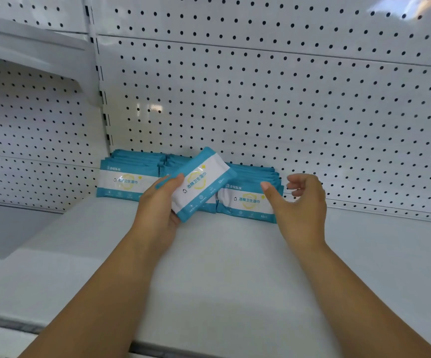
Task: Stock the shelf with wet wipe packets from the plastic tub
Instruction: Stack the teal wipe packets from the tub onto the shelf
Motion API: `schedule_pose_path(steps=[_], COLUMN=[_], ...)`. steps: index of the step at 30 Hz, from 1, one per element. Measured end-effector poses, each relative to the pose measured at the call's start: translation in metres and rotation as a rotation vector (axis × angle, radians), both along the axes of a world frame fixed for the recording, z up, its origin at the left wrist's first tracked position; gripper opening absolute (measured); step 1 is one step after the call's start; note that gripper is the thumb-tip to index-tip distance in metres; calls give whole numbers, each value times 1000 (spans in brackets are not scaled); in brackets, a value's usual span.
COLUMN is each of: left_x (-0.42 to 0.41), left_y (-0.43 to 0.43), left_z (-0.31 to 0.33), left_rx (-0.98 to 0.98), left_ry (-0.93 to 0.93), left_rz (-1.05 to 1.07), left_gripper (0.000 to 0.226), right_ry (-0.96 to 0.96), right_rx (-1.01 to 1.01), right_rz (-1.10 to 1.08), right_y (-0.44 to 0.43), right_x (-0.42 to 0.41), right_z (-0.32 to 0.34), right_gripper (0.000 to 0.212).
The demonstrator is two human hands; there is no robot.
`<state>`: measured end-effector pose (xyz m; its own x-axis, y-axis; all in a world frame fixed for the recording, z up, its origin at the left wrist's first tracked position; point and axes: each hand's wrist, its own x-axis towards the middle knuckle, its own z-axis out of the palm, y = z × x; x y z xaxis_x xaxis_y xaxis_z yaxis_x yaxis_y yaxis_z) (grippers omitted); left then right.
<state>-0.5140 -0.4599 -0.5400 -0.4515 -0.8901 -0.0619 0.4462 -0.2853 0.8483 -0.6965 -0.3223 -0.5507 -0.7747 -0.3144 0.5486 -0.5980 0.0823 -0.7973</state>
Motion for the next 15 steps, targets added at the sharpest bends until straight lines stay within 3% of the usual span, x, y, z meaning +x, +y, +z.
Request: schedule_pose_path(steps=[5,10,12,15], left_x=[11,13,11,10], left_y=[4,-5,-7,-4], left_z=[-9,-23,-24,-22], left_rx=[-507,-658,-690,-705], left_ry=[-473,-664,-778,-808], left_rz=[196,244,267,230], left_gripper=[23,28,37,56], right_ry=[64,102,111,137], right_rx=[63,150,190,195], right_rz=[215,235,234,194], right_y=[-7,-7,-7,-8], right_x=[16,8,6,5], right_z=[-1,-8,-12,-15], right_gripper=[32,40,44,48])
